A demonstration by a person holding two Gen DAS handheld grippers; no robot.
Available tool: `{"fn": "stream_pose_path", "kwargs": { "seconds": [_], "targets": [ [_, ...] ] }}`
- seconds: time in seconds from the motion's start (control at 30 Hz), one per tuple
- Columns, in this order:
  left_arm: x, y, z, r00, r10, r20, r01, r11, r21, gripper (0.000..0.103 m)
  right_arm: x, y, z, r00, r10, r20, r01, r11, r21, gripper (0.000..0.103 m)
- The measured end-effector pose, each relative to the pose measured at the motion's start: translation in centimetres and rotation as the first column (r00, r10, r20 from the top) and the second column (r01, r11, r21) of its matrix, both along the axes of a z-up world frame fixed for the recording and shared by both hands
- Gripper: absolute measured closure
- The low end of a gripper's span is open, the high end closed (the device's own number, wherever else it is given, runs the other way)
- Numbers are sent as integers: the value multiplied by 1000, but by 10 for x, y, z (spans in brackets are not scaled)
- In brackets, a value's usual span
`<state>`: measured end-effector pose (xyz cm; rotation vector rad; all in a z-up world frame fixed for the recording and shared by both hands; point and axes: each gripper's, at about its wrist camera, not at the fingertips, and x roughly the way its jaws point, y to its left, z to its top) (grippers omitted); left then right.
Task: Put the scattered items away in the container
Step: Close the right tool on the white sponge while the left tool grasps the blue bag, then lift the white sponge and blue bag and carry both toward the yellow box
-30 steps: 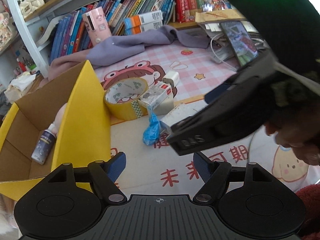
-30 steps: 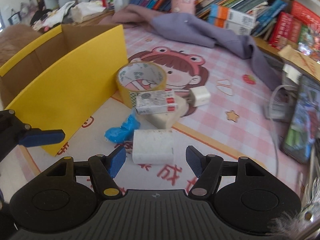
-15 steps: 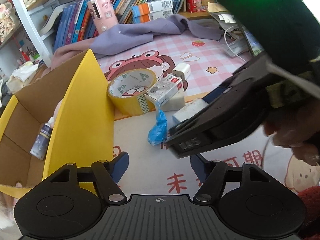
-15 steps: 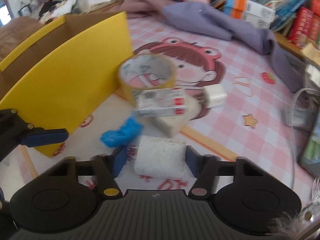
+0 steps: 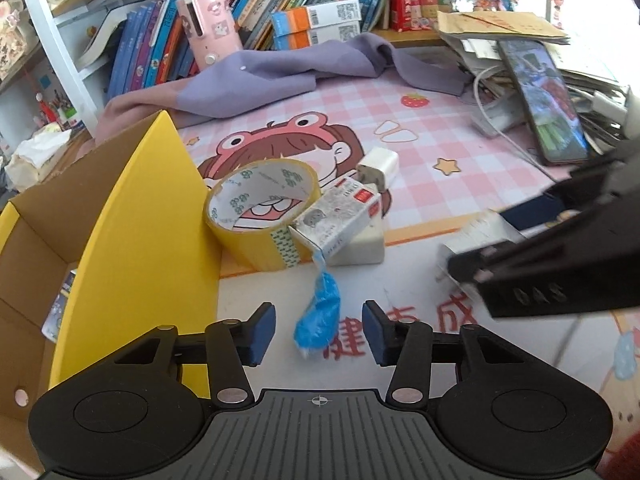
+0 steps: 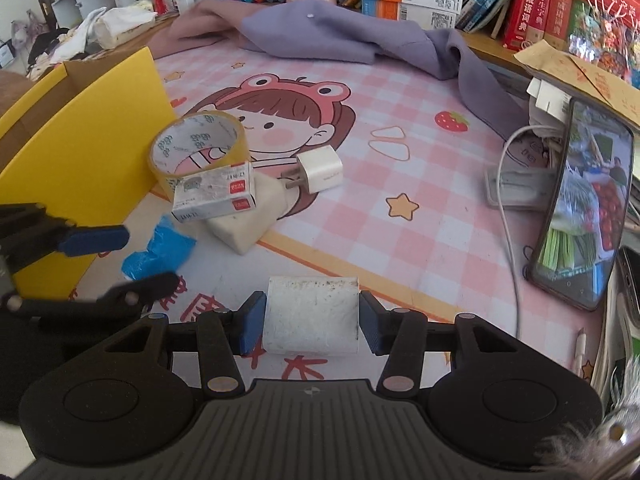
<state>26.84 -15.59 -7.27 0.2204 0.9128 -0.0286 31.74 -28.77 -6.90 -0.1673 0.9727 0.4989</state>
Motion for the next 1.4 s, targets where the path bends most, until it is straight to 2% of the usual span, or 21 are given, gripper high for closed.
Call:
{"fn": "stream_pose_path", "kwargs": {
  "seconds": [0.07,0.13,0.2,0.3,0.43,0.77,1.07,1.4],
  "targets": [
    [4,2,-4,1000,17,-12,-17,1000,-11,60,-1,0,0,1000,3,4,-3,1000,0,56],
    [6,4,-7,999,31,-25,-32,999,-26,66,-1,0,0,1000,5,7,-5,1000,1,56],
    [7,7,-9,998,41,-37,-43,998,-45,77,-3,-1,0,1000,6,9,-6,1000,1,56],
    [6,9,-9,998,55,-37,-57,996,-68,78,-4,-1,0,1000,5,10,-5,1000,0,56],
    [0,9,-4,998,63,-18,-64,995,-81,79,-6,-3,2,1000,0,15,0,1000,6,56],
    [-29,4,16,1000,14,28,-11,995,-101,81,-31,-6,17,999,1,53,-2,1000,23,56],
    [-64,14,35,997,-6,81,17,990,-137,81,-68,0,32,995,-19,94,18,1000,11,56],
    [-107,37,44,989,-85,118,104,979,-173,82,-120,17,43,988,-91,123,93,996,-12,56]
  ]
}}
